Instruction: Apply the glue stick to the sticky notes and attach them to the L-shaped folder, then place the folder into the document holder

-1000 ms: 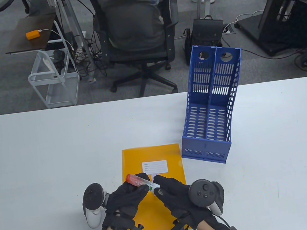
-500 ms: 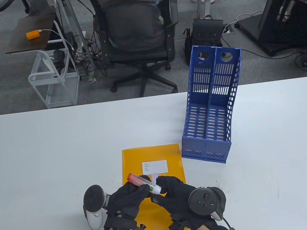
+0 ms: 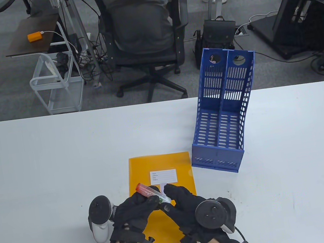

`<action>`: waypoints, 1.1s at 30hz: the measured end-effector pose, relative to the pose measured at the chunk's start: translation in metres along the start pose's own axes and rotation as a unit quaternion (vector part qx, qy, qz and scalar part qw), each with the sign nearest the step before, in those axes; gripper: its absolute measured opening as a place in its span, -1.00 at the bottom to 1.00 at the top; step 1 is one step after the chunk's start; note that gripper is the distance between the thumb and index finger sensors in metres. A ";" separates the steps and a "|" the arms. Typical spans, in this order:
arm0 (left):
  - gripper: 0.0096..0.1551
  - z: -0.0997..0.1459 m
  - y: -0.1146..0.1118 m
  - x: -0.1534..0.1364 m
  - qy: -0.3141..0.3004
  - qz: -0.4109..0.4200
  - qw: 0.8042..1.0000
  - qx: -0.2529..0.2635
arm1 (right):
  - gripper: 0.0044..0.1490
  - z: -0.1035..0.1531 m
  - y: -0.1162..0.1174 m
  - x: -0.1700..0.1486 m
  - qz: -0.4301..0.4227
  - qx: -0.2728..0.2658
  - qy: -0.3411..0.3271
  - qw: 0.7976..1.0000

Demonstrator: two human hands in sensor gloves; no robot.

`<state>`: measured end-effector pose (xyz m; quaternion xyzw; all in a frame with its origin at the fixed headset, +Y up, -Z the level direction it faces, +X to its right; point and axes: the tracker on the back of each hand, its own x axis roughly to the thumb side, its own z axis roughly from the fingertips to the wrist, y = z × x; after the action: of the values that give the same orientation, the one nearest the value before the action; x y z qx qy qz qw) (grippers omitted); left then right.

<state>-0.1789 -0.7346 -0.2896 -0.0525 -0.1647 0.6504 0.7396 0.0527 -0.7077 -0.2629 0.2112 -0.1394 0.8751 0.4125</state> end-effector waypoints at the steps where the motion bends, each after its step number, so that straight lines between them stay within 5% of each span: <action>1: -0.30 0.000 0.000 0.000 -0.001 0.002 1.000 0.000 | -0.08 0.000 0.003 0.001 0.000 0.020 0.002 1.000; 10: -0.30 -0.001 -0.003 0.000 -0.003 -0.029 1.000 -0.012 | -0.13 0.001 -0.004 0.005 0.085 -0.026 -0.006 0.996; 16: -0.30 -0.001 0.001 -0.002 0.004 -0.012 1.000 -0.006 | -0.09 0.000 0.008 0.003 0.050 0.048 -0.007 0.998; 23: -0.30 0.000 -0.007 0.002 -0.006 -0.014 1.000 -0.018 | -0.12 0.003 -0.003 0.010 0.123 -0.055 -0.034 0.990; 28: -0.30 0.000 -0.004 0.002 -0.002 -0.005 1.000 -0.011 | -0.02 0.003 0.007 0.007 0.089 -0.002 -0.045 0.995; 33: -0.30 -0.001 -0.006 0.000 0.002 -0.013 1.000 -0.021 | -0.15 0.002 -0.002 0.008 0.102 -0.033 -0.041 0.993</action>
<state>-0.1728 -0.7352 -0.2884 -0.0668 -0.1773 0.6369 0.7473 0.0502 -0.7024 -0.2575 0.2175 -0.2058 0.8982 0.3219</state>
